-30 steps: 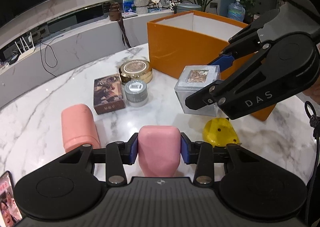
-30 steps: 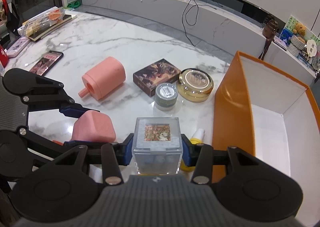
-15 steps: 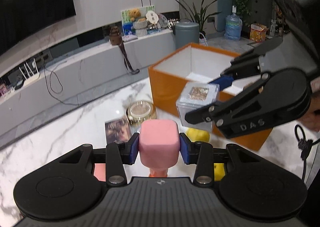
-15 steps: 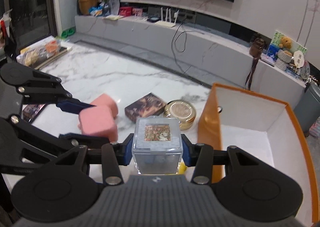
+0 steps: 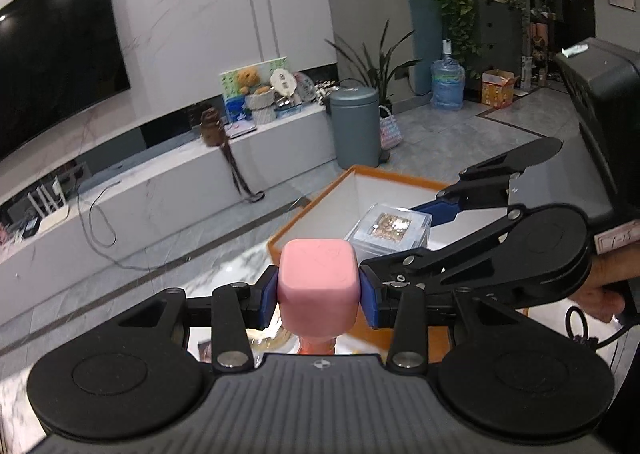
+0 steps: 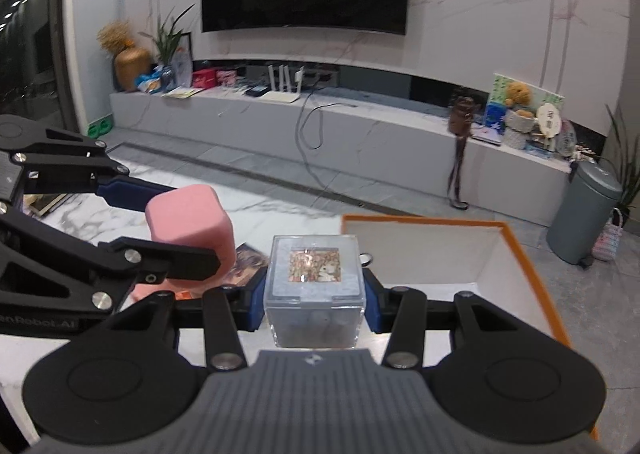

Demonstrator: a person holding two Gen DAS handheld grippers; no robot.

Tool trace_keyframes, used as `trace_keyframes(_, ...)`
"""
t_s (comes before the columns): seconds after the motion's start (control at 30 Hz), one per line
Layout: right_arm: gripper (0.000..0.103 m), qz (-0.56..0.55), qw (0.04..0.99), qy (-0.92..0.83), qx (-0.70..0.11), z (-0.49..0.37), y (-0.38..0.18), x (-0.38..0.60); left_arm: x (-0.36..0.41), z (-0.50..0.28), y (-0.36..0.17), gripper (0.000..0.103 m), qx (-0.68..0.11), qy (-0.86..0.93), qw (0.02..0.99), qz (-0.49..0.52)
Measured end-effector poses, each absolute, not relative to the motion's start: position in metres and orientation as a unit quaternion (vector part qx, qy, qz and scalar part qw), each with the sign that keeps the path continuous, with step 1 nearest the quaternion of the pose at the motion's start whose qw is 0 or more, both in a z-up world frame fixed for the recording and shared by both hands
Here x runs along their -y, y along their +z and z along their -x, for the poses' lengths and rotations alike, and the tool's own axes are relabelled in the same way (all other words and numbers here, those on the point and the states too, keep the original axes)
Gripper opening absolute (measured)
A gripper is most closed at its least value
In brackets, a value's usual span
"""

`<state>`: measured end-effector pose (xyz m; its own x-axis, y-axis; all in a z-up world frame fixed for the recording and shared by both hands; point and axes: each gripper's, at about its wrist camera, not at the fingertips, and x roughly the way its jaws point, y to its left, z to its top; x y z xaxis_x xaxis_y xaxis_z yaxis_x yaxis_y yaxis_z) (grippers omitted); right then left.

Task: Organize rigid objects
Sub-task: 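Carry the pump bottle and clear cube box into the orange box and release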

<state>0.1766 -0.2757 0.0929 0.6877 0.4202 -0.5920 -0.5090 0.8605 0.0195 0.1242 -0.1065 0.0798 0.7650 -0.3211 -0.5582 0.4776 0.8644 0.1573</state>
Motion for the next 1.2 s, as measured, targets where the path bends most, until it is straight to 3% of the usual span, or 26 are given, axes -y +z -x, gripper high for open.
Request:
trace_keyframes(0.43, 0.047, 0.012, 0.938, 0.151, -0.313, -0.208, 0.095, 0.352, 0.177, -0.17, 0.099, 0.047, -0.267, -0.279, 0.912, -0.142)
trace_keyframes(0.83, 0.046, 0.028, 0.917, 0.086, -0.388, -0.252, 0.055, 0.391, 0.219, -0.241, 0.035, 0.047, -0.356, -0.276, 0.873, -0.187)
trace_keyframes(1.2, 0.046, 0.026, 0.888, 0.096, -0.449, -0.289, 0.017, 0.386, 0.232, -0.255, -0.01, 0.047, -0.404, -0.268, 0.834, -0.263)
